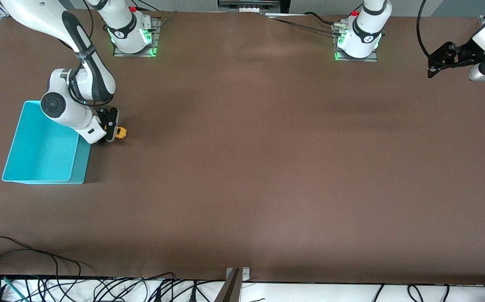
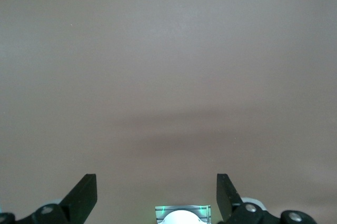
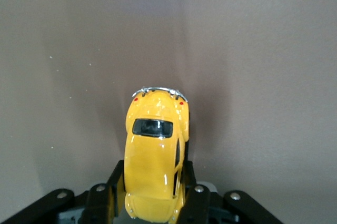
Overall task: Wind up and store yellow beetle car
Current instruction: 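Close the right gripper on the yellow car, then lift the car and lower it into the cyan box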
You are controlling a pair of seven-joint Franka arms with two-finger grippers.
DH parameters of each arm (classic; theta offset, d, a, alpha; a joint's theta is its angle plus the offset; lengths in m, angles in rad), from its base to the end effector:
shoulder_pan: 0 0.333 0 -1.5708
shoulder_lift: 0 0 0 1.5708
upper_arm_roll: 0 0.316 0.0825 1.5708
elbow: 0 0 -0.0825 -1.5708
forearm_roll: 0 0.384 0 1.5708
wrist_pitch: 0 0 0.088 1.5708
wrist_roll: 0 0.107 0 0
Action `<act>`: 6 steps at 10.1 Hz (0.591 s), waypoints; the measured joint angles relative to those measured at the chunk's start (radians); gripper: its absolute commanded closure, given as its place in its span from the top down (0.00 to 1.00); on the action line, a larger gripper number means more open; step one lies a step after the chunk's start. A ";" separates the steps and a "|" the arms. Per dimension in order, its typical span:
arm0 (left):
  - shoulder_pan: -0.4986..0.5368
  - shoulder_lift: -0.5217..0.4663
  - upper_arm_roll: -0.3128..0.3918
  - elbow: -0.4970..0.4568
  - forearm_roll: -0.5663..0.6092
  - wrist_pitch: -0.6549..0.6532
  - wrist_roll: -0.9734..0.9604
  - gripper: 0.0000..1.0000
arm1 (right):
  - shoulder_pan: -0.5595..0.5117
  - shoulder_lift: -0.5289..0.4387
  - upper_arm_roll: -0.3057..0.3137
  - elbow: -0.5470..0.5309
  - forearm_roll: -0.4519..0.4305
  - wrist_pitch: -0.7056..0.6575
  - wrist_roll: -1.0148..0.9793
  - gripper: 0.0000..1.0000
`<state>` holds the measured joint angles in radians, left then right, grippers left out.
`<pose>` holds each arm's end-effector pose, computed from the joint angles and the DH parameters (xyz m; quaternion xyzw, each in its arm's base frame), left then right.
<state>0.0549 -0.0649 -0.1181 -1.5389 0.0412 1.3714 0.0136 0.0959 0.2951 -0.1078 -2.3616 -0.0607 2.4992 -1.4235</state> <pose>0.5119 -0.0297 0.6574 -0.9978 0.0350 0.0509 0.0255 0.4931 -0.0076 0.1914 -0.7408 -0.6664 0.0799 0.0273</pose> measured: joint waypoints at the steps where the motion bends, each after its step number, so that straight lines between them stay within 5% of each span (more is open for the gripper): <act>1: 0.002 0.001 0.000 0.001 -0.004 0.000 0.000 1.00 | 0.001 -0.015 0.010 0.006 0.000 0.000 0.015 0.00; 3: -0.001 0.001 -0.005 0.001 -0.005 0.000 0.000 1.00 | 0.005 -0.066 0.035 0.059 0.000 -0.071 0.064 0.00; 6: -0.007 0.001 -0.013 0.003 -0.005 0.000 0.000 1.00 | 0.006 -0.108 0.038 0.294 0.000 -0.387 0.091 0.00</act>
<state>0.0484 -0.0639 -0.1313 -1.5363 0.0360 1.3713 0.0136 0.1023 0.1875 -0.0702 -2.0676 -0.0606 2.1121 -1.3323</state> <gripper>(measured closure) 0.000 0.546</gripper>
